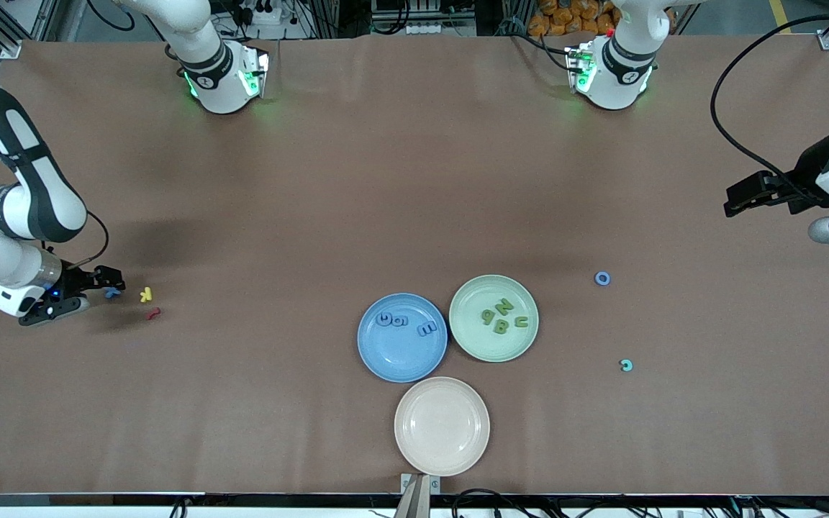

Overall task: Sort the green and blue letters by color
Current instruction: 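Move the right gripper over the red, yellow and blue letters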

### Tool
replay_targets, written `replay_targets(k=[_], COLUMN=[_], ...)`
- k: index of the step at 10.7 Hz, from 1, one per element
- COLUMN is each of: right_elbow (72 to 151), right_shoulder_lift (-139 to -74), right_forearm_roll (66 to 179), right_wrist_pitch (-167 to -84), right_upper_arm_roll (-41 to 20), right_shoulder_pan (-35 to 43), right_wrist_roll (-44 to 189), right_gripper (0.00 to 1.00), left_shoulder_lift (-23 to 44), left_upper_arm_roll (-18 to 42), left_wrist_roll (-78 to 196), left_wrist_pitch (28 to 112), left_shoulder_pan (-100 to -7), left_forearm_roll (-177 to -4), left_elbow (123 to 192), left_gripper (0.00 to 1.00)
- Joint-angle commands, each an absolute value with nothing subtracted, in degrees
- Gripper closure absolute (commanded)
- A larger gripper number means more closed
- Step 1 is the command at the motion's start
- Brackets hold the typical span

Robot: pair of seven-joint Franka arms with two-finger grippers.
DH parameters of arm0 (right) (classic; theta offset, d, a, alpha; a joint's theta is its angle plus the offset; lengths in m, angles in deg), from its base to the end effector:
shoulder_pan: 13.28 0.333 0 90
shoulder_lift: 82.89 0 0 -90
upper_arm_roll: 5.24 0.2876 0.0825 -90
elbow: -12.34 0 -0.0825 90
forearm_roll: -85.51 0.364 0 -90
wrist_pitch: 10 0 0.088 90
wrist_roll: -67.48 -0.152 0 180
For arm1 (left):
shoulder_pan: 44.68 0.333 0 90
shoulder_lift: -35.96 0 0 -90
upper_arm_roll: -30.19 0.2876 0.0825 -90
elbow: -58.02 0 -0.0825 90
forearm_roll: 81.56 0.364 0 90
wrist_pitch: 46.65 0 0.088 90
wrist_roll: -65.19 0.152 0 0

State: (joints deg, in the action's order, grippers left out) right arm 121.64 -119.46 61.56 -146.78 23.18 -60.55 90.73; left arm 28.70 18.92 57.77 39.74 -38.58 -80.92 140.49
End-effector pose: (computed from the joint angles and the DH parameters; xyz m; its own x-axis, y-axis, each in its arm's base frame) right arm 0.5556 -0.1998 0.1364 0.9488 0.3140 -0.0347 0.3126 -0.9491 -0.0386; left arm 0.5587 -0.0429 0.5365 0.9976 0.0403 -0.0571 0.0407 -0.9992 0.0062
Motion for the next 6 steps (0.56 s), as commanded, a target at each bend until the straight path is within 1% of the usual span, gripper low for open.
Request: replay_targets(k=[1, 3, 6], right_elbow=[122.9, 124.0, 127.6], right_shoulder_lift=[-119.1, -119.1, -119.0], right_forearm_roll=[59.6, 57.8, 57.7], right_wrist_pitch=[-148.7, -149.3, -156.1], right_upper_arm_roll=[22.2, 22.1, 21.8], right_shoulder_pan=[-60.7, -60.6, -61.1], right_wrist_roll=[87.1, 82.2, 81.6], right_gripper=[0.0, 0.0, 0.0], left_shoulder_lift=[28.7, 28.6, 28.6], left_upper_arm_roll=[19.0, 19.0, 19.0], left_wrist_roll=[58.7, 58.7, 58.7], left_wrist_pitch=[40.1, 40.1, 40.1], left_shoulder_pan=[-38.4, -38.4, -38.3], left_forearm_roll=[-82.1, -82.1, -82.1], left_elbow=[140.5, 140.4, 140.4], left_gripper=[0.0, 0.0, 0.0])
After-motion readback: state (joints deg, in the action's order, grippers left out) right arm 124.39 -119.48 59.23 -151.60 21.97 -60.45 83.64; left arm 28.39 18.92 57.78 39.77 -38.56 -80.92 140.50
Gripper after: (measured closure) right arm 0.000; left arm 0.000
